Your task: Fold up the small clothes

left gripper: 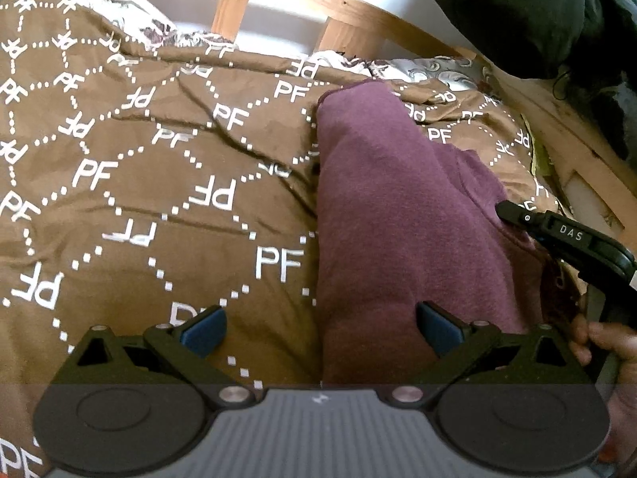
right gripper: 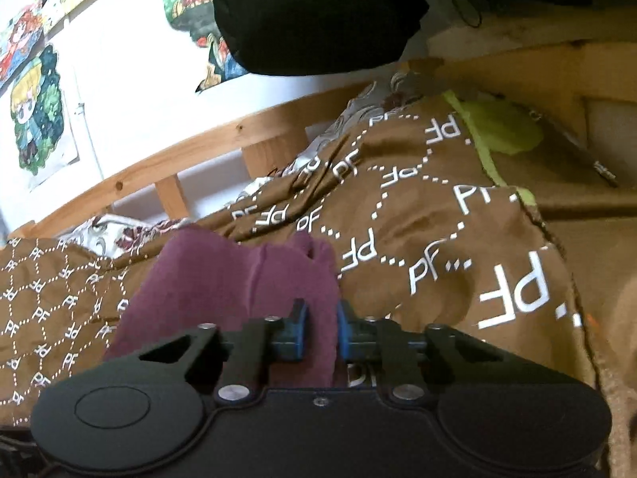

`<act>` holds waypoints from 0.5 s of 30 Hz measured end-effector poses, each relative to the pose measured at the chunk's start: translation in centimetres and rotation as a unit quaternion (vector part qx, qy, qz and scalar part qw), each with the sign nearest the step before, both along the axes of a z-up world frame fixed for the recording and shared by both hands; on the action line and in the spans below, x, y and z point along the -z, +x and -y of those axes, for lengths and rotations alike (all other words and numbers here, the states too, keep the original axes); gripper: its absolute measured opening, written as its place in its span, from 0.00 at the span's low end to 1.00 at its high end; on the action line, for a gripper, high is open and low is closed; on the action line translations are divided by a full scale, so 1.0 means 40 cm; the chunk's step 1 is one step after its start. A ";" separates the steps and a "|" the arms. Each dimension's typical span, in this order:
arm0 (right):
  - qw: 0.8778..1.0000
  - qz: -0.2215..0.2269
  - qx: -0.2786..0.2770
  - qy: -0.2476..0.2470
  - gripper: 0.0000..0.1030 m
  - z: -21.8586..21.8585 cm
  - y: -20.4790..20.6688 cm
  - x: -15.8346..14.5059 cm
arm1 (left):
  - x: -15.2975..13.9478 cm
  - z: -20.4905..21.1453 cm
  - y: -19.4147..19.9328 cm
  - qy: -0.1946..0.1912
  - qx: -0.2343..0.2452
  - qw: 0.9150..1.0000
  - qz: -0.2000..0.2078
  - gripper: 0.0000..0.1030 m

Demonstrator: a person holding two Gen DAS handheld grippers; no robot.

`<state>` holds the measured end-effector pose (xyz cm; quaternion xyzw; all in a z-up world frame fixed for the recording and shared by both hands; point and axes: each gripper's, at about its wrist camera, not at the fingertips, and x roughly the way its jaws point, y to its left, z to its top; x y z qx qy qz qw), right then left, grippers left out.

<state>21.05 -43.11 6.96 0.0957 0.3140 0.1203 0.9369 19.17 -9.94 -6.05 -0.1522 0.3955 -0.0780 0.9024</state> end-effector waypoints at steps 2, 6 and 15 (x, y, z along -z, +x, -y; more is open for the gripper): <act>1.000 0.019 -0.017 -0.007 0.10 -0.004 0.002 -0.006 | -0.015 0.003 0.007 0.000 -0.003 1.000 -0.003 0.99; 0.997 0.060 -0.037 -0.033 0.08 -0.011 0.007 -0.018 | -0.048 0.001 0.012 -0.038 -0.004 0.999 0.002 0.99; 0.998 0.002 -0.022 0.056 0.23 0.064 0.055 0.033 | -0.029 0.032 0.007 -0.035 0.025 0.999 -0.029 0.99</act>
